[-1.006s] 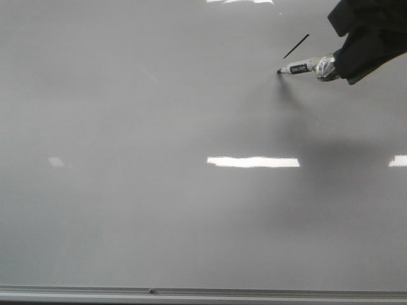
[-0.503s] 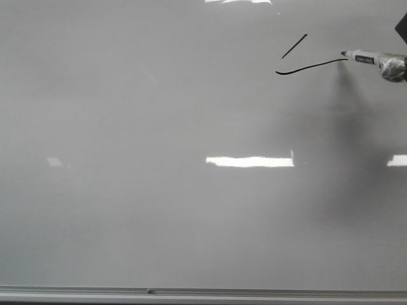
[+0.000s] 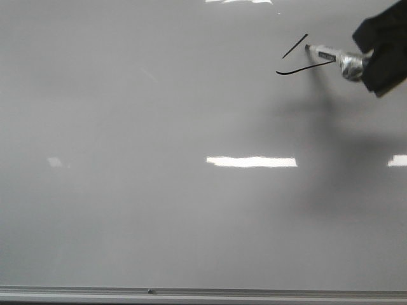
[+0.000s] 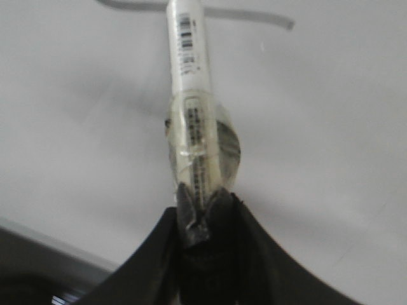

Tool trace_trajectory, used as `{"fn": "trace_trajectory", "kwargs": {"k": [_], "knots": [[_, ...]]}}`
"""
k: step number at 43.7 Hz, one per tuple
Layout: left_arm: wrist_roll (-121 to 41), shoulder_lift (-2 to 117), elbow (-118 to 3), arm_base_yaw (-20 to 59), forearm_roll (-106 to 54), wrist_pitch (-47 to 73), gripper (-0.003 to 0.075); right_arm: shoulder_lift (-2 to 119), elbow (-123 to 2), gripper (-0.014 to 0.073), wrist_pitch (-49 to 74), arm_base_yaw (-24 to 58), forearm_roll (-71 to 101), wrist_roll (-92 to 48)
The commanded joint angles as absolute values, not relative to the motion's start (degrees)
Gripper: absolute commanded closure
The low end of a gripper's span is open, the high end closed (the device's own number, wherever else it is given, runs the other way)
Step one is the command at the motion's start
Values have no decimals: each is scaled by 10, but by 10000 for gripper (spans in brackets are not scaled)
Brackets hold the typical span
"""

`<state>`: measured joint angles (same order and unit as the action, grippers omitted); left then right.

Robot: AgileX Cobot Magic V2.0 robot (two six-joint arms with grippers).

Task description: Write number 4 on whiteboard

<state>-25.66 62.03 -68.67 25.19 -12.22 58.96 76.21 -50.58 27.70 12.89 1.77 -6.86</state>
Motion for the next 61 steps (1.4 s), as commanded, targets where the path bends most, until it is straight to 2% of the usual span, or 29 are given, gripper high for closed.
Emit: {"fn": "trace_trajectory", "kwargs": {"k": [1, 5, 18, 31, 40, 45, 61], "knots": [[-248, 610, -702, 251, -133, 553, 227, 778, -524, 664, 360, 129, 19, -73], [-248, 610, -702, 251, -133, 552, 227, 782, -524, 664, 421, 129, 18, -97], [-286, 617, -702, 265, -158, 542, 227, 652, -524, 664, 408, 140, 21, -116], [-391, 671, -719, 411, -173, 541, 221, 518, -524, 664, 481, 227, 74, -322], [-418, 726, -762, 511, -173, 542, 126, 494, -524, 664, 552, 269, 150, -427], [-435, 758, -785, 553, -173, 536, 124, 494, -524, 664, 573, 271, 159, -436], [-442, 847, -831, 577, -171, 494, 125, 494, -524, 664, 574, 271, 159, -436]]}}
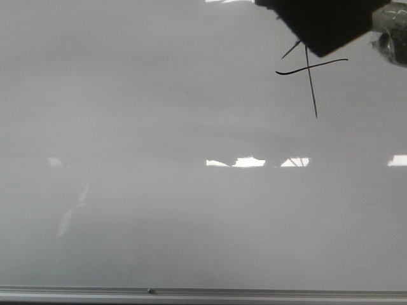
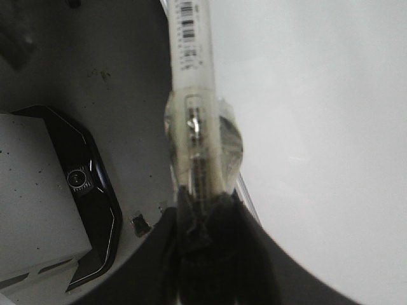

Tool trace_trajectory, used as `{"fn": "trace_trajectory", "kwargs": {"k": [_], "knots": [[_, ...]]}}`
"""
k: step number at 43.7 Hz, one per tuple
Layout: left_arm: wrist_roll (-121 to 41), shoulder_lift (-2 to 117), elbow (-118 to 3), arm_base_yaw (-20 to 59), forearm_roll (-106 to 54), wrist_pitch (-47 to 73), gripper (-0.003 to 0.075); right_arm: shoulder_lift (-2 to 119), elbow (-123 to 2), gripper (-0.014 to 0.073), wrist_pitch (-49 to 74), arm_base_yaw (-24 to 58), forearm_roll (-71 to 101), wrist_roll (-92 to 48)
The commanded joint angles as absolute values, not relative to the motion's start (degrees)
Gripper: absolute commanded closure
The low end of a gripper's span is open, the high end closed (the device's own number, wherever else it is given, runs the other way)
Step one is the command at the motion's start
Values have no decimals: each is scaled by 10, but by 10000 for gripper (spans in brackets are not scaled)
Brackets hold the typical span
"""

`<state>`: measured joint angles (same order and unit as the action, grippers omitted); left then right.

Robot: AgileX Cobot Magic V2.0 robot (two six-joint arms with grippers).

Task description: Write number 4 on whiteboard

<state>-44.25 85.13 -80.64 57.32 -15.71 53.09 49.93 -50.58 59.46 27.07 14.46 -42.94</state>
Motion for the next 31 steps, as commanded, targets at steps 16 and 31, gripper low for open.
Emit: {"fn": "trace_trajectory", "kwargs": {"k": [16, 31], "knots": [[-442, 862, -831, 577, -178, 485, 454, 494, -524, 664, 574, 271, 159, -436], [-442, 862, -831, 577, -185, 477, 741, 494, -524, 496, 573, 271, 159, -436]]}}
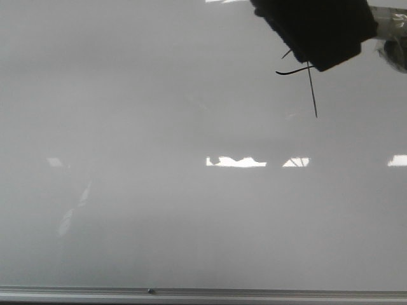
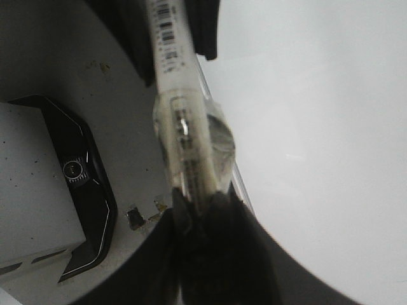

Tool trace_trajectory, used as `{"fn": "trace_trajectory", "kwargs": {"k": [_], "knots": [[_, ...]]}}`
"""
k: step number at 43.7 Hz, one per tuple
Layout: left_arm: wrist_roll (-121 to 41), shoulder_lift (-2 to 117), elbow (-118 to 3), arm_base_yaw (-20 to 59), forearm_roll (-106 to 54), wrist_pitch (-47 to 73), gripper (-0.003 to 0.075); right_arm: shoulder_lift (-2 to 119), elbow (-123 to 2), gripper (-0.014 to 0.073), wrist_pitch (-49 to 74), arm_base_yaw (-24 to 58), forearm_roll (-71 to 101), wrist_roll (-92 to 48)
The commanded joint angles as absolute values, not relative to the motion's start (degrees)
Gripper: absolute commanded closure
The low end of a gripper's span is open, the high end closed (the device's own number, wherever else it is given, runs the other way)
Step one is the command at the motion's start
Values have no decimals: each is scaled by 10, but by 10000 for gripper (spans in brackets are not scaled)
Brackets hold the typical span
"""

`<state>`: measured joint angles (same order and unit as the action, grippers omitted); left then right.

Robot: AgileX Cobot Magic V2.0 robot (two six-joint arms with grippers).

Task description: Write number 4 on whiteboard

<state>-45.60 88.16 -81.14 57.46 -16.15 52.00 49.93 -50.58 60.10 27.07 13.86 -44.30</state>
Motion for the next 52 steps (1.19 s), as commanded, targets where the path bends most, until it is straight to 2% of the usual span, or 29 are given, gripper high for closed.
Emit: {"fn": "trace_trajectory", "kwargs": {"k": [1, 5, 8, 11, 18, 26, 31, 44, 52], "knots": [[-442, 862, -831, 577, -185, 477, 741, 494, -524, 449, 573, 271, 159, -436], [-442, 862, -831, 577, -184, 478, 741, 486, -524, 203, 574, 271, 159, -433], [-442, 861, -831, 577, -179, 483, 741, 473, -524, 52, 576, 271, 152, -423], [-428, 857, -831, 576, -161, 491, 741, 456, -524, -14, 569, 268, 141, -393], [-333, 841, -839, 576, -59, 512, 741, 416, -524, -15, 559, 250, 91, -296], [-122, 805, -856, 571, 136, 568, 741, 392, -524, -15, 563, 232, 22, -182], [-22, 776, -856, 545, 205, 614, 741, 386, -523, -15, 571, 228, -12, -136], [32, 681, -773, 383, 210, 596, 741, 386, -523, -15, 578, 228, -19, -131], [90, 611, -685, 275, 209, 525, 741, 386, -523, -15, 577, 228, -19, -130]]}}
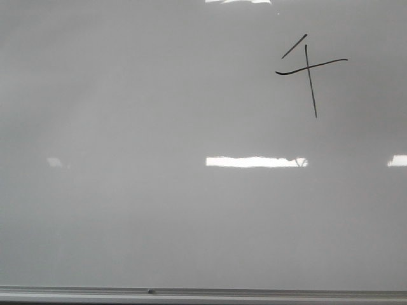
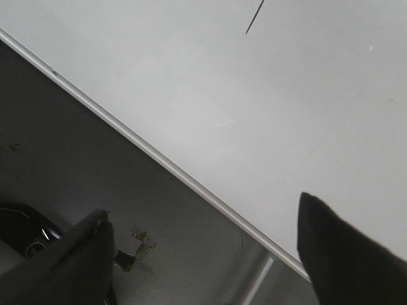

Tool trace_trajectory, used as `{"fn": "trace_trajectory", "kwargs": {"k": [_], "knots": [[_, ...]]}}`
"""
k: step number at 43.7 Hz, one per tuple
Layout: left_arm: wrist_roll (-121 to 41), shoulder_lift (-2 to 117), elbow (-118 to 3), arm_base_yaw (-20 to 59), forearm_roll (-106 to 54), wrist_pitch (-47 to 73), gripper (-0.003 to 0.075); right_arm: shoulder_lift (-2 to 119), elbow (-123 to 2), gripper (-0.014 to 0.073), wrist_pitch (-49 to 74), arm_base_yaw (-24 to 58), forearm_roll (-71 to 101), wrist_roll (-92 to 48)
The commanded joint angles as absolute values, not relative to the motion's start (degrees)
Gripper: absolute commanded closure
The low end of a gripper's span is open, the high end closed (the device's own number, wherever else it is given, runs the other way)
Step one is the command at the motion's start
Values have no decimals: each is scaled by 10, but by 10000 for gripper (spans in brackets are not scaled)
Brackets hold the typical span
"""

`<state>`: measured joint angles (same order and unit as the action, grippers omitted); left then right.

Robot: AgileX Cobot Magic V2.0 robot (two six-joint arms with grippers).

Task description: Write number 4 on whiteboard

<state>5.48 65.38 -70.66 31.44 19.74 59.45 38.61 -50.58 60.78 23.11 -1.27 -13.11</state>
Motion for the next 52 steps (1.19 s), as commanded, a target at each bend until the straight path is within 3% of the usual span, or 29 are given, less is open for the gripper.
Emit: {"fn": "trace_trajectory", "kwargs": {"k": [1, 11, 23, 38, 52], "knots": [[98, 606, -673, 265, 209, 510, 741, 386, -523, -15, 577, 228, -19, -130], [175, 544, -537, 171, 209, 321, 741, 386, -523, -15, 573, 228, -19, -125], [223, 569, -408, 110, 204, 81, 741, 386, -523, -15, 573, 228, -19, -125], [223, 682, -393, 106, 182, -73, 741, 386, -523, -15, 572, 228, -19, -125], [221, 785, -394, 45, 122, -190, 741, 386, -523, -15, 573, 228, -19, -125]]}}
